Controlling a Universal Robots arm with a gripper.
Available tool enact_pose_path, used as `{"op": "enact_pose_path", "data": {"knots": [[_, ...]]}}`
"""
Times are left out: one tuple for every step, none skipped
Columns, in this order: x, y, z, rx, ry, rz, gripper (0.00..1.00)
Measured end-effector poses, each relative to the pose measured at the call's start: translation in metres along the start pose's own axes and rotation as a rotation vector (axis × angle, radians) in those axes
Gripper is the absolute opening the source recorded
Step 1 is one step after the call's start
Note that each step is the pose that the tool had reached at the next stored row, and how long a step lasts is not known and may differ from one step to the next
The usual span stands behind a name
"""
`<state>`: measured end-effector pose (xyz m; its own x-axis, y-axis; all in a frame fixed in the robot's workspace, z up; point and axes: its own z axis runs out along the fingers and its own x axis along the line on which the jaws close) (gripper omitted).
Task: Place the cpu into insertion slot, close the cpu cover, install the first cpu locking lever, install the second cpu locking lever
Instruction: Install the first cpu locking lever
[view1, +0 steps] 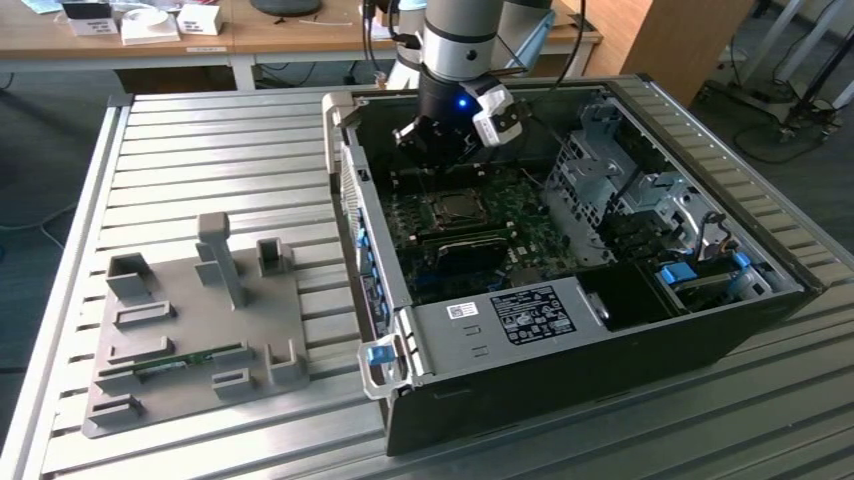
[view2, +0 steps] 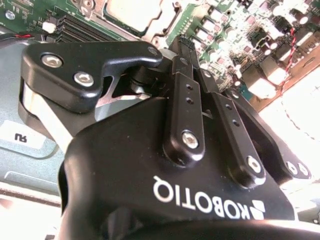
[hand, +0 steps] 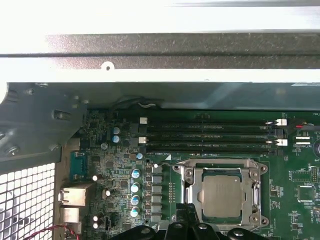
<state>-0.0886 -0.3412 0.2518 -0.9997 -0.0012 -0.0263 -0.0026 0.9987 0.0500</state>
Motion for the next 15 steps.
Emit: {"op": "enact_pose_path", "data": {"knots": [[0.0,0.0,0.0,0.0,0.0,0.0,0.11],[0.0004,0.0,-0.0001,0.0001,0.0001,0.0,0.11],[0.0014,0.0,-0.0001,0.0002,0.0,0.0,0.11],[0.0024,0.0,-0.0001,0.0001,-0.0001,0.0,0.11],[0.0031,0.0,0.0,0.0,-0.0003,0.0,0.11],[0.0034,0.0001,-0.0001,0.0001,-0.0003,0.0,0.11],[0.0034,0.0,-0.0001,0.0001,-0.0003,0.0,0.11],[0.0035,0.0,-0.0001,0.0,-0.0003,0.0,0.11],[0.0035,0.0,-0.0001,0.0,-0.0003,0.0,0.11],[0.0036,0.0,-0.0001,0.0,-0.0003,0.0,0.11],[0.0037,0.0,-0.0001,0.0,-0.0003,0.0,0.11],[0.0039,0.0,-0.0001,0.0,-0.0003,0.0,0.11],[0.0042,0.0,-0.0001,0.0,-0.0004,0.0,0.11],[0.0045,0.0,-0.0001,0.0,-0.0004,0.0,0.11],[0.0047,0.0,-0.0001,0.0,-0.0003,0.0,0.11]]}}
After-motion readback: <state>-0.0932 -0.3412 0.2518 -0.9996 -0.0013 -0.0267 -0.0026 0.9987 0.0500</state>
